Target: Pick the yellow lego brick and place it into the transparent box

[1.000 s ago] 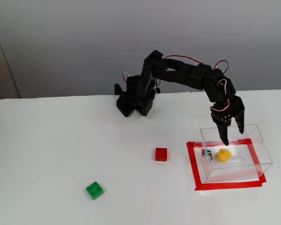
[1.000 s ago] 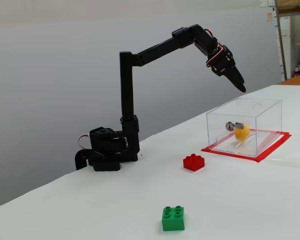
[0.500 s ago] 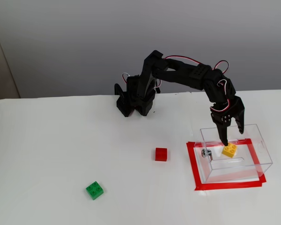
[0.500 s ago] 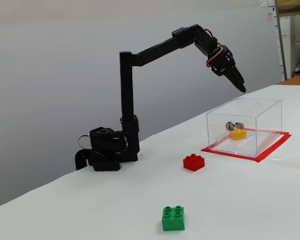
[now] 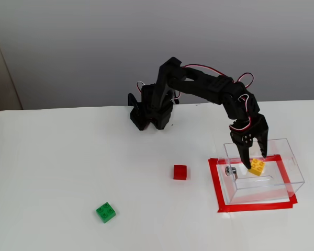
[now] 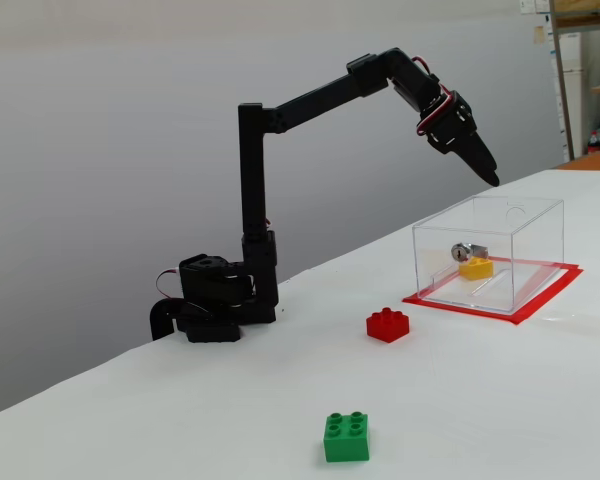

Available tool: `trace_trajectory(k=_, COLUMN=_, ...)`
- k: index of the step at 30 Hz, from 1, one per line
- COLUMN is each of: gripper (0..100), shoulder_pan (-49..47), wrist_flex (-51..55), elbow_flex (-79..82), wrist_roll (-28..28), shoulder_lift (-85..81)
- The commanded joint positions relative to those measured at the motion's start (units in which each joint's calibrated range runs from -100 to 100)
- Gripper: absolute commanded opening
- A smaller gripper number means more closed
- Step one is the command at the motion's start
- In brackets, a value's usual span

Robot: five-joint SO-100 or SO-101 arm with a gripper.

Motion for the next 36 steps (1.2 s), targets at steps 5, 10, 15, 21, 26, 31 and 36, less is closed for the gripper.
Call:
trace_trajectory(k=5, gripper=7, shoulder_pan=6.8, wrist_flex=0.2, elbow_flex=-0.1, wrist_roll=2.0, shoulder_lift=-6.9)
trace_trajectory(k=10, gripper=7, shoulder_pan=13.1, wrist_flex=0.1, elbow_flex=7.3, wrist_roll=3.2, shoulder_lift=-12.9)
trace_trajectory(k=15, gripper=7, shoulder_pan=19.7, wrist_flex=0.1, elbow_flex=15.3, wrist_roll=5.1, shoulder_lift=-19.4)
trace_trajectory(k=21, gripper=6, shoulder_pan=29.5, wrist_flex=0.1, elbow_flex=23.0, wrist_roll=6.3, shoulder_lift=-25.4)
trace_trajectory(k=26, gripper=1, shoulder_pan=38.9, wrist_flex=0.1, elbow_flex=27.2, wrist_roll=6.6, shoulder_lift=-28.7)
trace_trajectory(k=31, gripper=1, shoulder_pan=45.2, wrist_flex=0.1, elbow_flex=29.7, wrist_roll=9.5, shoulder_lift=-29.7)
trace_trajectory(k=36, gripper=1, shoulder_pan=49.0, wrist_flex=0.1, elbow_flex=32.2, wrist_roll=11.2, shoulder_lift=-29.8)
